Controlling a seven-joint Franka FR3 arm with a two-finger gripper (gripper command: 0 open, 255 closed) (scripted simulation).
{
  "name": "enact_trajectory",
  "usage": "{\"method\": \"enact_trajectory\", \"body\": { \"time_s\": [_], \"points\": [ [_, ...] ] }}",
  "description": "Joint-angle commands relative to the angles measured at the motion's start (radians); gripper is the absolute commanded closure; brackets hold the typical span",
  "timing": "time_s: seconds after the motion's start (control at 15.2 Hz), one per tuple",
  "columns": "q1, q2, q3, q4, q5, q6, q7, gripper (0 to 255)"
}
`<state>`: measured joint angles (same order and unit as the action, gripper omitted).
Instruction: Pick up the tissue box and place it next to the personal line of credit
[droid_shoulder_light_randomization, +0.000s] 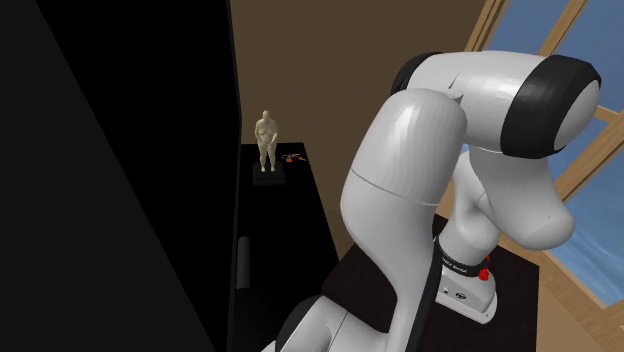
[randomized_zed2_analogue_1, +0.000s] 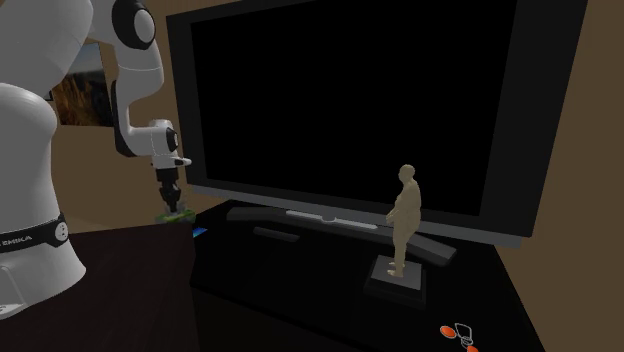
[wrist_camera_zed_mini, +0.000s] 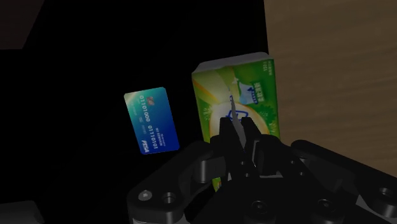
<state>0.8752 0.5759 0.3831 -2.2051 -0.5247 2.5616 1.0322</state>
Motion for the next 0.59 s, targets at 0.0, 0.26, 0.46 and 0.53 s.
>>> {"method": "enact_trajectory", "body": {
  "time_s": [0.0,0.26,0.46,0.53],
  "points": [
    [0.000,0.000,0.000,0.000,-0.001,0.001,0.000,255],
    [0.000,0.000,0.000,0.000,-0.001,0.001,0.000,0],
    [0.000,0.000,0.000,0.000,-0.001,0.001,0.000,0],
    [0.000,0.000,0.000,0.000,-0.001,0.001,0.000,0]
  ]
}}
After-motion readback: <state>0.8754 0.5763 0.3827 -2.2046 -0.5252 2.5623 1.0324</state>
